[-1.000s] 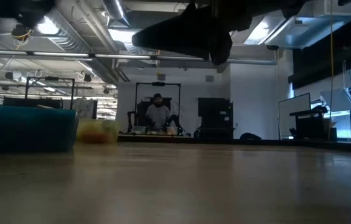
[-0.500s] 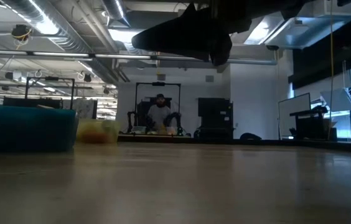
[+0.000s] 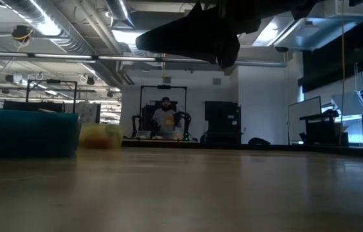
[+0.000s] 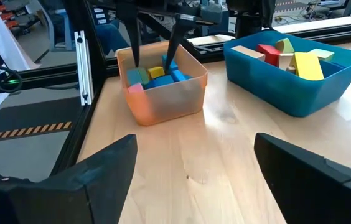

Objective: Sort blocks by size
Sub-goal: Return to Home Position

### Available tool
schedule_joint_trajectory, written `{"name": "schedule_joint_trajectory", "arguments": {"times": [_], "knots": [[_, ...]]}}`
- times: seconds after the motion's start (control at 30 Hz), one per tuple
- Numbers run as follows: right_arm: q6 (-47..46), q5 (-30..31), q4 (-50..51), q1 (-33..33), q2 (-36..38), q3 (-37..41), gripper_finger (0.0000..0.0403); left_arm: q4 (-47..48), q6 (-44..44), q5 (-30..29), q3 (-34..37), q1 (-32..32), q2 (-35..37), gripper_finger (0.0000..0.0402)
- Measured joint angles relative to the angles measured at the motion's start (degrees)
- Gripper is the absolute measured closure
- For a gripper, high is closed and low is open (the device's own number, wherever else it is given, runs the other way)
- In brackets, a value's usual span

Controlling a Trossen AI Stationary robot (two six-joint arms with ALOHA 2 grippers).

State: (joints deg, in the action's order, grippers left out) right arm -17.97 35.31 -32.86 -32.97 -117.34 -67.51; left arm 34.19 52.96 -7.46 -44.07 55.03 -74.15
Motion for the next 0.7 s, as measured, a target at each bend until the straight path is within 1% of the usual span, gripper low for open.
{"name": "schedule_joint_trajectory", "arguments": {"times": [0.07, 0.2, 0.3, 0.4, 0.53, 0.7], "knots": [[-1.2, 0.0, 0.0, 0.0, 0.0, 0.0, 0.0077, 0.0, -1.1, 1.1, 0.0, -0.8, 1.0, 0.0192], [-1.3, 0.0, 1.0, 0.0, 1.6, 0.0, 0.0077, 0.4, -5.1, 0.2, 0.0, -1.5, 4.7, 0.0188], [-1.1, 0.0, 7.2, 0.2, 4.5, 0.0, 0.0077, 1.5, -9.2, -3.4, 0.0, -2.7, 8.4, 0.0194], [-1.4, -2.2, 13.4, 1.3, 7.5, 0.1, 0.0084, 1.2, -14.4, -6.3, 0.0, -4.5, 12.4, 0.0199], [-0.9, -5.5, 19.5, 3.4, 11.3, 0.0, 0.0114, 1.0, -22.1, -10.3, 0.0, -7.9, 17.4, 0.0203], [0.6, -11.6, 27.5, 7.2, 15.0, 0.1, 0.0174, 0.5, -31.5, -20.7, 0.1, -11.8, 21.6, 0.0204]]}}
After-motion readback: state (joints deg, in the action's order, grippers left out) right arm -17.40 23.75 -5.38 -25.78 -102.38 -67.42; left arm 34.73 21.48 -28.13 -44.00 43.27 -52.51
